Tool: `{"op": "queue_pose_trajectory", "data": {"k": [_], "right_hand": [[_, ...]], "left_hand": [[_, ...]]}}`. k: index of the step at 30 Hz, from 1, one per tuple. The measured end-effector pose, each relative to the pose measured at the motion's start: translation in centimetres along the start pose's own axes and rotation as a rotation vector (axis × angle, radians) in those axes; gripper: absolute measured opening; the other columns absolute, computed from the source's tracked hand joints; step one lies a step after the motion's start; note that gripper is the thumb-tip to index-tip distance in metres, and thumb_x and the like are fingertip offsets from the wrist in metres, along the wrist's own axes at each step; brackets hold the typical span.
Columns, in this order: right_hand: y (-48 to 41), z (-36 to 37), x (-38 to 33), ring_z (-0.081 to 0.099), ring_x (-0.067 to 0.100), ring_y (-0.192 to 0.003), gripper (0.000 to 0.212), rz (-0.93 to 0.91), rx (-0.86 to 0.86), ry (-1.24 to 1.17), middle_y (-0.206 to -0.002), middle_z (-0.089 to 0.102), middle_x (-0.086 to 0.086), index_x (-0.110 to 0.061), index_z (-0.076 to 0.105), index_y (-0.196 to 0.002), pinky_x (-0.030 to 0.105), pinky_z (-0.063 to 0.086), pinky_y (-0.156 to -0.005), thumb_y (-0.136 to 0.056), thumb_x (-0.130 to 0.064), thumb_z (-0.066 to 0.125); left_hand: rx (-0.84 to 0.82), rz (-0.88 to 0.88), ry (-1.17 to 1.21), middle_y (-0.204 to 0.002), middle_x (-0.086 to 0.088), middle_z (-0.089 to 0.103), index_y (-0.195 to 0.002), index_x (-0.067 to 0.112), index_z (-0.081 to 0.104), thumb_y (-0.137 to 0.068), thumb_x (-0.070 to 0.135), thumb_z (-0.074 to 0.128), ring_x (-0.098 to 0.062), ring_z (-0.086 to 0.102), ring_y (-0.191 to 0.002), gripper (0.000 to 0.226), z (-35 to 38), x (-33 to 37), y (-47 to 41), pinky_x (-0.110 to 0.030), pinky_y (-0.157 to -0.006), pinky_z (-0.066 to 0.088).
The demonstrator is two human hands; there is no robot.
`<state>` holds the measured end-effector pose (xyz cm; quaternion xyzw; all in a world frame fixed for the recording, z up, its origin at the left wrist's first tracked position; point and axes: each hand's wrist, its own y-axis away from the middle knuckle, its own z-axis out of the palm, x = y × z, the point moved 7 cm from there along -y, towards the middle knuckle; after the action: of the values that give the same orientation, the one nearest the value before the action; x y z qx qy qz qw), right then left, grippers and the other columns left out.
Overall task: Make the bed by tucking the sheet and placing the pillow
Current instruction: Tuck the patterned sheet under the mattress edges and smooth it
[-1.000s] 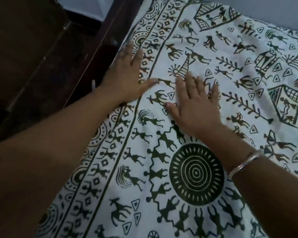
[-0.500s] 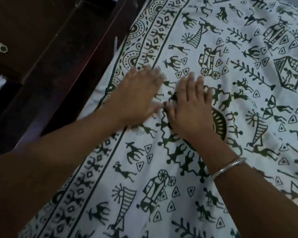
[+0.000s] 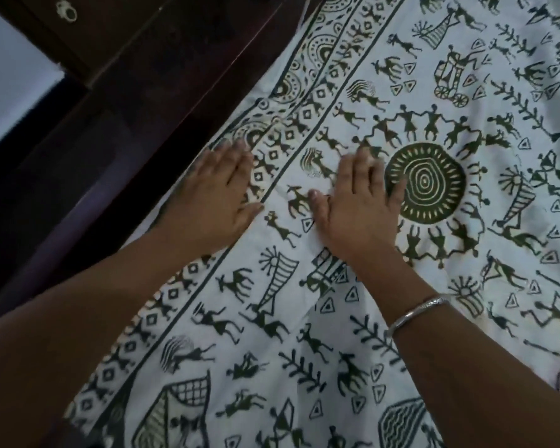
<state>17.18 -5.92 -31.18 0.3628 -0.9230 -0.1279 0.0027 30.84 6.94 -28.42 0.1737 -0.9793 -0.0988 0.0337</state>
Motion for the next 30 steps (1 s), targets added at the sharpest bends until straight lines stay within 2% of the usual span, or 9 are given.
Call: {"op": "queue_pose_trajectory", "data": {"k": [3, 6, 9, 12, 18, 21, 25, 28, 30], "right_hand": [[1.7, -0.2, -2.9, -0.010, 0.033, -0.145, 0.076, -0.105, 0.042, 0.001, -0.158, -0.006, 0.016, -0.008, -0.002, -0.150, 0.052, -0.015, -0.111, -0.094, -0.056, 0.015], [3.8, 1.2, -6.5, -0.013, 0.027, -0.145, 0.075, -0.347, -0.055, 0.026, -0.158, -0.011, 0.009, -0.013, -0.009, -0.150, 0.049, -0.011, -0.114, -0.094, -0.059, 0.009], [3.4, 0.7, -5.7, -0.006, 0.030, -0.146, 0.078, -0.181, -0.029, -0.008, -0.159, -0.002, 0.014, -0.011, -0.001, -0.151, 0.050, -0.006, -0.114, -0.092, -0.060, 0.010], [2.9, 0.0, -5.6, -0.005, 0.031, -0.146, 0.078, -0.161, 0.003, 0.004, -0.158, 0.000, 0.016, -0.008, 0.000, -0.151, 0.050, -0.006, -0.114, -0.093, -0.059, 0.016], [-0.9, -1.0, -6.7, -0.006, 0.033, -0.145, 0.084, -0.178, -0.012, 0.025, -0.157, -0.003, 0.021, -0.005, -0.004, -0.149, 0.050, -0.003, -0.115, -0.093, -0.063, 0.019], [-4.5, -1.2, -8.0, -0.008, 0.039, -0.144, 0.087, -0.202, -0.050, 0.070, -0.157, -0.008, 0.019, -0.012, -0.006, -0.151, 0.054, 0.000, -0.115, -0.090, -0.069, 0.018], [-5.6, -1.2, -14.5, -0.007, 0.037, -0.144, 0.088, -0.506, -0.123, 0.153, -0.160, 0.000, 0.007, -0.021, 0.006, -0.152, 0.057, -0.001, -0.113, -0.084, -0.075, 0.023], [-4.8, -1.5, -16.3, -0.003, 0.031, -0.146, 0.087, -0.541, -0.122, 0.120, -0.159, 0.007, 0.008, -0.018, 0.013, -0.152, 0.056, 0.000, -0.114, -0.086, -0.072, 0.030], [-3.2, -2.7, -15.7, 0.010, 0.032, -0.145, 0.074, -0.557, 0.050, 0.137, -0.156, 0.021, 0.011, -0.014, 0.026, -0.148, 0.055, 0.004, -0.115, -0.091, -0.062, 0.030]], "left_hand": [[-0.017, 0.156, -0.067, -0.157, -0.014, 0.012, -0.150, 0.009, 0.011, -0.091, 0.059, 0.023, -0.033, 0.010, -0.144, 0.079, 0.7, 1.7, 3.3, -0.050, -0.116, 0.008], [-0.096, 0.000, -0.026, -0.159, -0.006, -0.006, -0.150, 0.016, -0.002, -0.084, 0.067, 0.008, -0.029, -0.005, -0.145, 0.085, 1.7, 0.2, 5.7, -0.045, -0.116, -0.003], [-0.033, -0.163, 0.138, -0.158, -0.014, 0.002, -0.150, 0.008, 0.009, -0.085, 0.064, 0.018, -0.030, 0.002, -0.145, 0.086, 0.8, -1.4, 7.3, -0.042, -0.116, 0.004], [0.014, -0.057, 0.099, -0.158, -0.015, 0.006, -0.150, 0.007, 0.006, -0.086, 0.062, 0.021, -0.028, 0.004, -0.145, 0.086, 0.9, 0.0, 8.2, -0.039, -0.117, 0.007], [-0.075, -0.305, 0.164, -0.157, -0.004, -0.020, -0.149, 0.018, -0.010, -0.085, 0.069, 0.020, -0.027, -0.006, -0.145, 0.087, 3.4, -3.1, 10.2, -0.045, -0.115, 0.008], [-0.029, -0.344, 0.152, -0.158, -0.008, -0.011, -0.150, 0.014, -0.003, -0.085, 0.066, 0.018, -0.030, 0.004, -0.144, 0.086, 3.6, -2.9, 10.3, -0.046, -0.114, 0.013], [0.122, -0.279, 0.129, -0.154, -0.018, 0.021, -0.145, 0.003, 0.026, -0.090, 0.053, 0.025, -0.033, 0.021, -0.141, 0.075, 2.5, -1.1, 12.0, -0.040, -0.114, 0.013], [0.094, -0.313, 0.124, -0.158, -0.009, 0.008, -0.150, 0.012, 0.011, -0.090, 0.060, 0.019, -0.028, 0.007, -0.145, 0.077, 3.7, -1.7, 15.6, -0.037, -0.115, 0.002], [0.096, -0.376, 0.182, -0.158, -0.010, 0.009, -0.150, 0.010, 0.012, -0.092, 0.058, 0.026, -0.027, 0.012, -0.145, 0.077, 3.6, -2.9, 17.7, -0.036, -0.115, 0.008]]}}
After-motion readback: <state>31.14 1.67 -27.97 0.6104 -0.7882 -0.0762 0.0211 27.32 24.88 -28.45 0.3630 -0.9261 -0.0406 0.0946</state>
